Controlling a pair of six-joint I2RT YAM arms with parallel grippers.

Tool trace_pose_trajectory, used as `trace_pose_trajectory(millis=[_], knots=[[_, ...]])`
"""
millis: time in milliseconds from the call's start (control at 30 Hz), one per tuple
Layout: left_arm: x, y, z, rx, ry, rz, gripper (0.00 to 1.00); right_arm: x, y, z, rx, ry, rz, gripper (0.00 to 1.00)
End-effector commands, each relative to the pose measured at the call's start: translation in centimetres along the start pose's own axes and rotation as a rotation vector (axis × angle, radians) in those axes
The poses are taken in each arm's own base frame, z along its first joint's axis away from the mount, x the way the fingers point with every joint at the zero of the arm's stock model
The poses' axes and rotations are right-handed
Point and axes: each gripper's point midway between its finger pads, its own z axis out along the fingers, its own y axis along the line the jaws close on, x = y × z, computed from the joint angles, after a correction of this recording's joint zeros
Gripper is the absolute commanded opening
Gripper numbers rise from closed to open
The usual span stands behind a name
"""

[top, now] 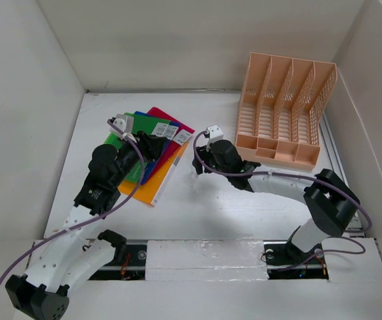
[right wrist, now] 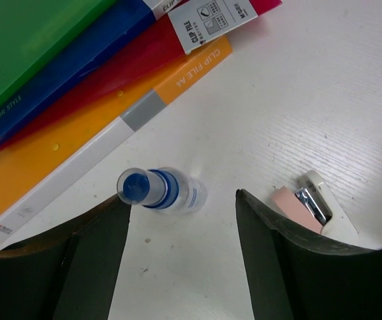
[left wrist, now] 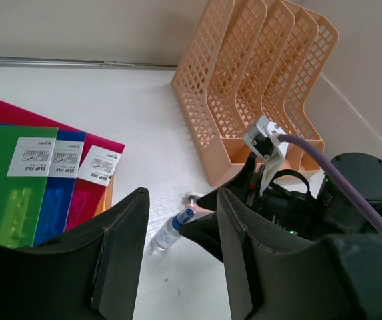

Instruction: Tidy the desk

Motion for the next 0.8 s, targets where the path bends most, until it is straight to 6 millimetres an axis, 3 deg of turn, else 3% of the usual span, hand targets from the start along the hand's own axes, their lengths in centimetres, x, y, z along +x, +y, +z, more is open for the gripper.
trace_pose_trajectory(millis=[0,200,400,767], knots=[[-2.7,-1.5,-0.1,0.046,-0.066,0.011,0.41,-5.1,1.6,0.6,-0.028,-0.156,0.022,0.69],[-2.7,-1.7,-0.1,0.061,-0.066,0.013,0.41,-5.5,2.3,1.4,-0.042,-0.177,0.021,0.65],[-2.8,-2.0,-0.3,0.074,-0.072,0.017,0.41,-4.6,3.0,2.0,-0.02,-0.147,-0.01,0.47],[-2.5,-2.2,-0.2,0.09,-0.056,0.012,0.41,-2.3,2.2,1.6,0.081,-0.128,-0.033,0.43]])
